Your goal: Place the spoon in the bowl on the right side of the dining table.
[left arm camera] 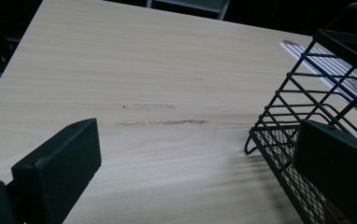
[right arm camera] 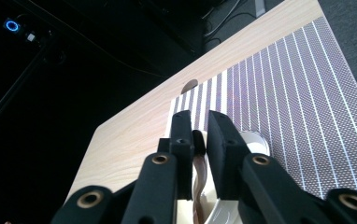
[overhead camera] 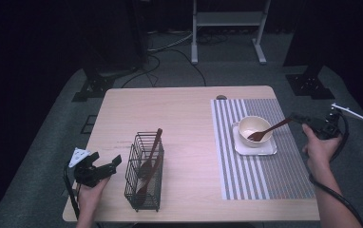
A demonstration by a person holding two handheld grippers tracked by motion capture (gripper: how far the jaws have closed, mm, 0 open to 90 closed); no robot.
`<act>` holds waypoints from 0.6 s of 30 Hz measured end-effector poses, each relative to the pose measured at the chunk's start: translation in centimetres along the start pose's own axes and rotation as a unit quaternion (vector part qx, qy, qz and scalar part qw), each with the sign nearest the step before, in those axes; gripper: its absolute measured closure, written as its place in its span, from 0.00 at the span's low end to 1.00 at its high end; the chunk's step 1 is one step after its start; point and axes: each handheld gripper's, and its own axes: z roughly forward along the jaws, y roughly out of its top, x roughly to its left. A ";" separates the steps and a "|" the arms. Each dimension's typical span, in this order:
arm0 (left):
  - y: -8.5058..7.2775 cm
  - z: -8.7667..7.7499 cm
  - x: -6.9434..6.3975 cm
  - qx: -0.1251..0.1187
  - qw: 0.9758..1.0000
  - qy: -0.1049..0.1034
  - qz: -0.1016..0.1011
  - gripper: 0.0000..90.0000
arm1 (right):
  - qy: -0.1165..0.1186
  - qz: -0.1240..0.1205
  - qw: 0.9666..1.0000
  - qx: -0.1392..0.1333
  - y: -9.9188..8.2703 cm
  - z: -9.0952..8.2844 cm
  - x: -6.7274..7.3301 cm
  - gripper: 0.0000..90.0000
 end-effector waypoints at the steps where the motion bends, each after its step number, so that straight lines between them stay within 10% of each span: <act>1: 0.0 0.0 0.0 0.001 1.000 0.000 0.001 0.00 | 0.000 0.000 1.000 0.000 0.0 0.0 0.0 0.88; 18: 0.0 0.0 0.1 0.001 1.000 0.001 0.002 0.00 | 0.002 0.011 1.000 0.007 -0.5 0.4 -0.9 0.80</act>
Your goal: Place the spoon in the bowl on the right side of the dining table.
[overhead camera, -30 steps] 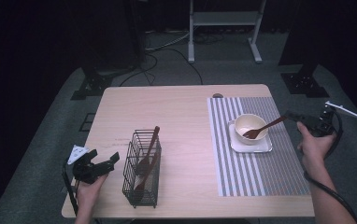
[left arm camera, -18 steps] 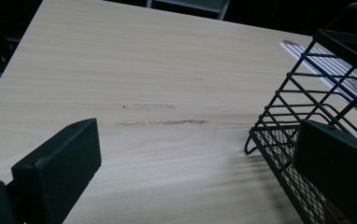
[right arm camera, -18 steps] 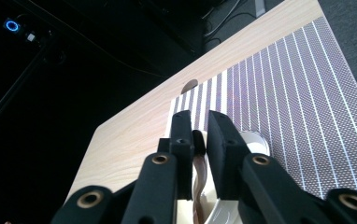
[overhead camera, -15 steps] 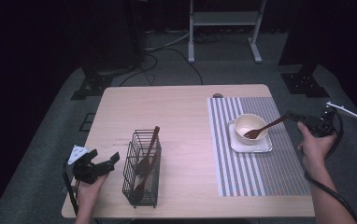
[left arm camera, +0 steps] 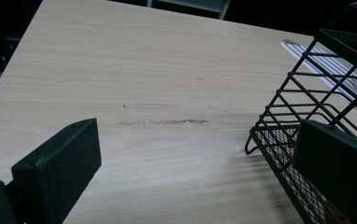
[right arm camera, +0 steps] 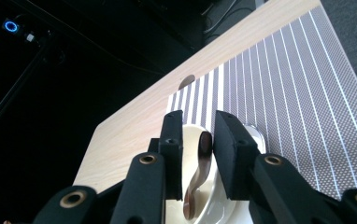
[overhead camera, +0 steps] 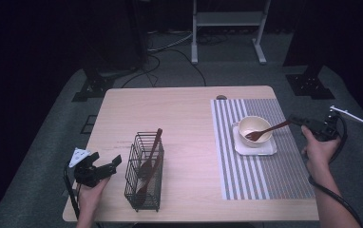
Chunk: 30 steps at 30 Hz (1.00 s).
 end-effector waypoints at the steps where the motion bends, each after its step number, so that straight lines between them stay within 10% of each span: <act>1: 0.0 0.0 0.0 0.000 1.000 0.001 0.000 0.00 | 0.001 0.002 1.000 0.002 -0.2 0.2 -0.3 0.80; 30: 0.0 0.0 0.0 0.001 1.000 0.001 -0.002 0.00 | 0.018 0.026 0.999 0.025 -2.4 0.7 -2.3 0.75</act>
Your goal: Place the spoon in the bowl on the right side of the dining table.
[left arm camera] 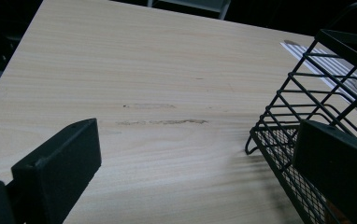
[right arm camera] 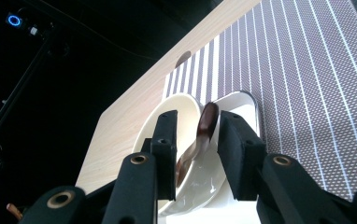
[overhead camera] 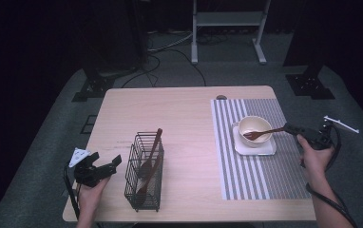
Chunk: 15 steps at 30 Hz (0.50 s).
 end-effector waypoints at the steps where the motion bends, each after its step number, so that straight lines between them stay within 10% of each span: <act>1: 0.0 0.0 0.0 0.000 1.000 0.001 -0.002 0.00 | 0.003 -0.001 1.000 0.002 -0.2 0.0 -0.1 0.74; 15: 0.2 0.2 -0.2 0.000 1.000 -0.003 0.001 0.00 | 0.018 0.002 1.000 0.024 -2.2 0.1 -0.6 0.72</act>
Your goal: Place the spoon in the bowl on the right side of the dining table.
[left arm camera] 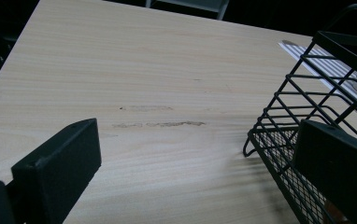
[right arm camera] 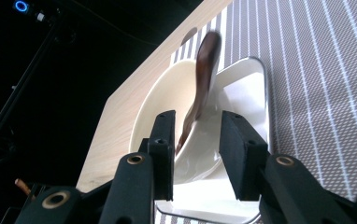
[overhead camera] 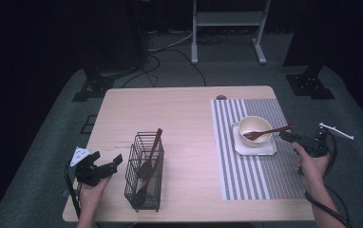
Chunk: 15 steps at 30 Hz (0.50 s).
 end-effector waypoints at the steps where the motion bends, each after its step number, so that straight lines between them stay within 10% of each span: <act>1: 0.0 0.0 0.0 0.000 1.000 0.000 0.000 0.00 | 0.001 -0.001 1.000 0.001 -0.2 0.1 0.0 0.72; 15: 0.0 -0.1 -0.1 -0.002 1.000 -0.002 0.002 0.00 | 0.010 -0.005 1.000 0.014 -1.7 0.4 0.1 0.69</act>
